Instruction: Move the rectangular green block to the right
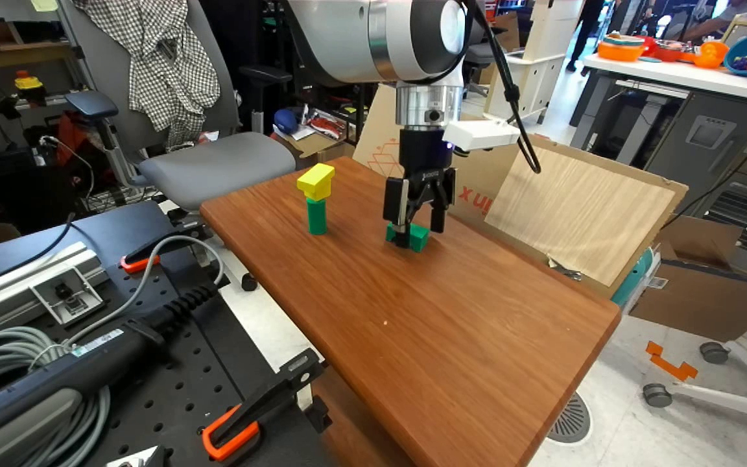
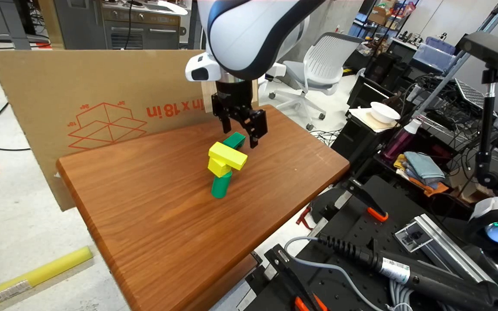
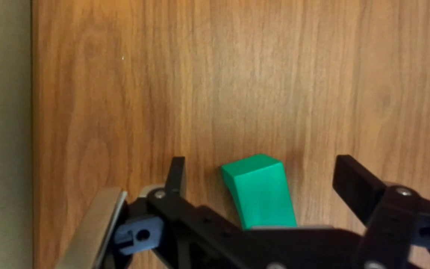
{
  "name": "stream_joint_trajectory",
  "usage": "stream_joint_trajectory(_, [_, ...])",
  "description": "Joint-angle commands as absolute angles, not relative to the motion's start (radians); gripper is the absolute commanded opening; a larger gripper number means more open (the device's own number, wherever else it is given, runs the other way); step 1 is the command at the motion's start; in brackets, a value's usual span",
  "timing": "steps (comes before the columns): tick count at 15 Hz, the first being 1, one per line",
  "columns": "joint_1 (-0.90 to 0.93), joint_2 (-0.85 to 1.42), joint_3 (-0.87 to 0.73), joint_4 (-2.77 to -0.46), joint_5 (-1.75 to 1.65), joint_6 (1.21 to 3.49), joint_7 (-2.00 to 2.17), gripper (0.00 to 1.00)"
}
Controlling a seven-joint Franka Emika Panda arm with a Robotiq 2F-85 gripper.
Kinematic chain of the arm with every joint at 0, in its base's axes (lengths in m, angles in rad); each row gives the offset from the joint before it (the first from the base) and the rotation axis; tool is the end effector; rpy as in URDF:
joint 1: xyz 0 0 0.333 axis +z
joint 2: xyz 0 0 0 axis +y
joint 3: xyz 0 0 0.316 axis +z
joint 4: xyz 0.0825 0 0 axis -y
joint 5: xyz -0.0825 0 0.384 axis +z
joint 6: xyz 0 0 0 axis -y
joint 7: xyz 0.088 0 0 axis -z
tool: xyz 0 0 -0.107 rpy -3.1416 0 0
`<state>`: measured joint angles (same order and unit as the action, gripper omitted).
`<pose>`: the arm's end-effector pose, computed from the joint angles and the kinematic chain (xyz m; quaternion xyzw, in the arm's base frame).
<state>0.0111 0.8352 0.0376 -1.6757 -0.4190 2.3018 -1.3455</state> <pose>0.6478 0.0215 0.1006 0.6520 0.7410 -0.1558 0.0392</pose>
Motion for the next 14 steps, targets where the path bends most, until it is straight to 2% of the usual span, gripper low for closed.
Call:
stream_joint_trajectory(1, [0.016,0.807,0.042,-1.707,-0.413,2.326,-1.315,1.0])
stream_joint_trajectory(6, [0.032,0.773,0.055,-1.768,-0.419,2.425,-1.255,0.99])
stream_joint_trajectory(8, [0.042,0.768,0.051,-1.786,-0.427,2.449,-1.228,0.74])
stream_joint_trajectory(9, [0.045,0.767,0.049,-1.79,-0.429,2.452,-1.217,0.71])
stream_joint_trajectory(14, [0.044,0.769,0.052,-1.78,-0.417,2.412,-1.18,0.33])
